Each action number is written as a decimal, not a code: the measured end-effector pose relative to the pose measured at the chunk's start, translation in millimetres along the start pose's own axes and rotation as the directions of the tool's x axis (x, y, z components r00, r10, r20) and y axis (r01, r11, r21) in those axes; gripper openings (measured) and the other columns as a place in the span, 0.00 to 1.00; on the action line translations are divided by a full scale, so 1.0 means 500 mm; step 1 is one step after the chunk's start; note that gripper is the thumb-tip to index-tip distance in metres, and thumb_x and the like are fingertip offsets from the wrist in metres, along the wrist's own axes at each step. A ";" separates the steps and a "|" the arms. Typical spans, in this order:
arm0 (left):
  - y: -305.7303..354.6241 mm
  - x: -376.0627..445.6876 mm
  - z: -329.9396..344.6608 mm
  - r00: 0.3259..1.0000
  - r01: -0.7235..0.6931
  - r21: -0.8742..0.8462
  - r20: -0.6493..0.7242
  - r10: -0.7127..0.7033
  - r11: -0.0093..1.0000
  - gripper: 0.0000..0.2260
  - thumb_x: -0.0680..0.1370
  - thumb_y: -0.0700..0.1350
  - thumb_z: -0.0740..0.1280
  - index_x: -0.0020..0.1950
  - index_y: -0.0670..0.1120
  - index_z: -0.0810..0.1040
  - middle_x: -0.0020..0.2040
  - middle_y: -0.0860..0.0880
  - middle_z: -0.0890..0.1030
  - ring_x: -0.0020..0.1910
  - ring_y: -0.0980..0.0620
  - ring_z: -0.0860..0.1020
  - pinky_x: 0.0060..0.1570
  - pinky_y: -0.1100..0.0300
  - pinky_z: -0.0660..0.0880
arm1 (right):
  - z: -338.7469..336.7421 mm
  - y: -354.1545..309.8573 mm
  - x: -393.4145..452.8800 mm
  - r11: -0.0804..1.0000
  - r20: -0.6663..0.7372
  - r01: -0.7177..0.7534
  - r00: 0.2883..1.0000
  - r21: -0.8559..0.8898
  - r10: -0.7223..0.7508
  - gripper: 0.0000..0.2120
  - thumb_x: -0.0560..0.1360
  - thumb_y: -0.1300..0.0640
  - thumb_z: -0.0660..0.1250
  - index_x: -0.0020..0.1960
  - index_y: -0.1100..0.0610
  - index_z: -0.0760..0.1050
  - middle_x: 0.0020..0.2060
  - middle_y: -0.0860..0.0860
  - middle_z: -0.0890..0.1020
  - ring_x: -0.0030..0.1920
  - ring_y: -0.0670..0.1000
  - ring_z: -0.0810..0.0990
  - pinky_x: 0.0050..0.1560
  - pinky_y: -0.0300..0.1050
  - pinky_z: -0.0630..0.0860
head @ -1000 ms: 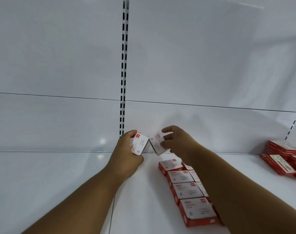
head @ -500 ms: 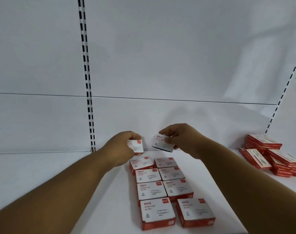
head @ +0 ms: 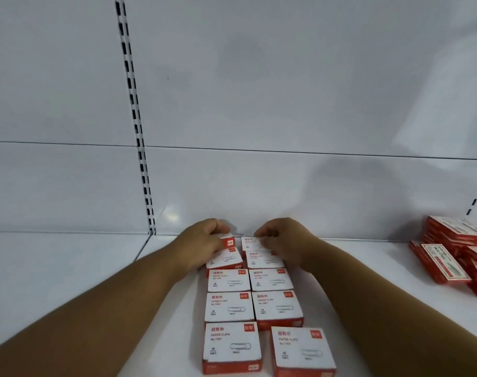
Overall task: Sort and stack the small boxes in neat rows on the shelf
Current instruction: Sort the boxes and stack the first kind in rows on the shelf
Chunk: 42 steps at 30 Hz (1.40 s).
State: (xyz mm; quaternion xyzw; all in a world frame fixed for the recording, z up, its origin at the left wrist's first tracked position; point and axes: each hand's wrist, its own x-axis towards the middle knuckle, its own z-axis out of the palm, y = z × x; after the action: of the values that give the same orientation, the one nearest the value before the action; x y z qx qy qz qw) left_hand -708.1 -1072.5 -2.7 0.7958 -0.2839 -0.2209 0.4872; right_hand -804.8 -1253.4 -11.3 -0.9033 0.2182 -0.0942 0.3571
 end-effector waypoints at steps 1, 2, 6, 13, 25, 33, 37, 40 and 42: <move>-0.001 0.001 0.001 1.000 0.000 -0.004 -0.013 -0.001 1.000 0.12 0.80 0.40 0.63 0.58 0.55 0.78 0.52 0.51 0.82 0.42 0.54 0.84 0.29 0.65 0.75 | -0.001 0.001 0.001 1.000 -0.002 0.001 1.000 0.007 -0.001 0.09 0.78 0.58 0.65 0.54 0.51 0.82 0.46 0.45 0.84 0.45 0.46 0.82 0.42 0.35 0.77; -0.002 0.001 0.002 1.000 0.002 -0.008 -0.025 -0.002 1.000 0.12 0.80 0.40 0.63 0.57 0.55 0.78 0.52 0.51 0.82 0.43 0.53 0.84 0.31 0.63 0.76 | -0.002 0.002 0.001 1.000 -0.003 0.000 1.000 0.014 0.000 0.09 0.78 0.58 0.65 0.54 0.51 0.82 0.46 0.45 0.84 0.45 0.46 0.82 0.43 0.35 0.78; -0.002 0.003 0.008 1.000 -0.010 0.024 -0.025 0.011 1.000 0.13 0.80 0.38 0.60 0.53 0.54 0.80 0.52 0.49 0.82 0.41 0.51 0.85 0.31 0.61 0.78 | 0.000 0.001 -0.006 0.999 -0.011 -0.023 1.000 0.049 0.023 0.09 0.78 0.58 0.65 0.55 0.52 0.81 0.47 0.46 0.84 0.46 0.46 0.82 0.41 0.35 0.77; 0.001 0.003 0.022 0.987 -0.151 0.199 0.077 0.138 0.968 0.15 0.80 0.37 0.59 0.52 0.57 0.77 0.51 0.56 0.80 0.43 0.59 0.81 0.29 0.70 0.73 | -0.002 -0.014 -0.024 0.996 -0.051 -0.081 0.995 0.037 0.083 0.11 0.78 0.61 0.64 0.58 0.53 0.81 0.49 0.47 0.83 0.47 0.46 0.81 0.43 0.36 0.76; -0.025 0.032 0.030 0.969 -0.242 0.290 0.029 0.244 0.926 0.07 0.78 0.49 0.68 0.56 0.55 0.79 0.57 0.53 0.80 0.57 0.51 0.78 0.59 0.51 0.76 | 0.014 -0.036 -0.069 0.955 -0.180 -0.229 0.948 0.189 0.263 0.10 0.77 0.61 0.66 0.54 0.50 0.81 0.47 0.48 0.83 0.44 0.48 0.84 0.40 0.40 0.81; -0.002 -0.029 0.005 0.999 -0.036 -0.130 -0.019 0.034 0.991 0.11 0.81 0.46 0.62 0.63 0.52 0.75 0.59 0.48 0.79 0.49 0.50 0.82 0.50 0.52 0.81 | 0.005 -0.046 -0.109 0.846 -0.235 -0.164 0.918 0.508 0.319 0.09 0.80 0.53 0.64 0.57 0.51 0.80 0.55 0.46 0.80 0.59 0.51 0.77 0.66 0.52 0.71; 0.003 -0.122 -0.001 0.999 0.037 -0.331 0.009 -0.036 0.943 0.17 0.82 0.48 0.62 0.71 0.52 0.69 0.51 0.55 0.79 0.44 0.61 0.74 0.39 0.63 0.68 | -0.014 -0.039 -0.160 0.689 -0.126 -0.156 0.932 0.707 0.340 0.14 0.81 0.49 0.61 0.62 0.54 0.77 0.65 0.51 0.76 0.67 0.54 0.73 0.71 0.52 0.67; 0.000 -0.200 0.018 0.998 0.061 -0.466 0.028 -0.055 0.883 0.20 0.83 0.47 0.61 0.75 0.53 0.65 0.47 0.58 0.78 0.35 0.63 0.77 0.32 0.68 0.71 | -0.011 -0.029 -0.217 0.651 -0.068 -0.173 0.942 0.739 0.327 0.21 0.81 0.42 0.59 0.68 0.53 0.74 0.71 0.51 0.72 0.72 0.54 0.68 0.74 0.54 0.61; -0.001 -0.233 0.034 0.998 0.066 -0.546 0.022 -0.064 0.835 0.18 0.83 0.47 0.61 0.73 0.54 0.67 0.47 0.54 0.83 0.34 0.60 0.83 0.30 0.67 0.76 | 0.001 -0.023 -0.249 0.642 -0.056 -0.175 0.945 0.746 0.323 0.23 0.80 0.39 0.58 0.70 0.50 0.72 0.73 0.49 0.70 0.73 0.53 0.66 0.74 0.54 0.61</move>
State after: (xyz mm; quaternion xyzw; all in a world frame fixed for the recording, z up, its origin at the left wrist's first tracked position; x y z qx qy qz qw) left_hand -804.9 -1005.9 -1.5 0.6327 -0.1825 -0.3103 0.6857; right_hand -911.3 -1188.2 -5.6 -0.6327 0.3169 -0.2064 0.6758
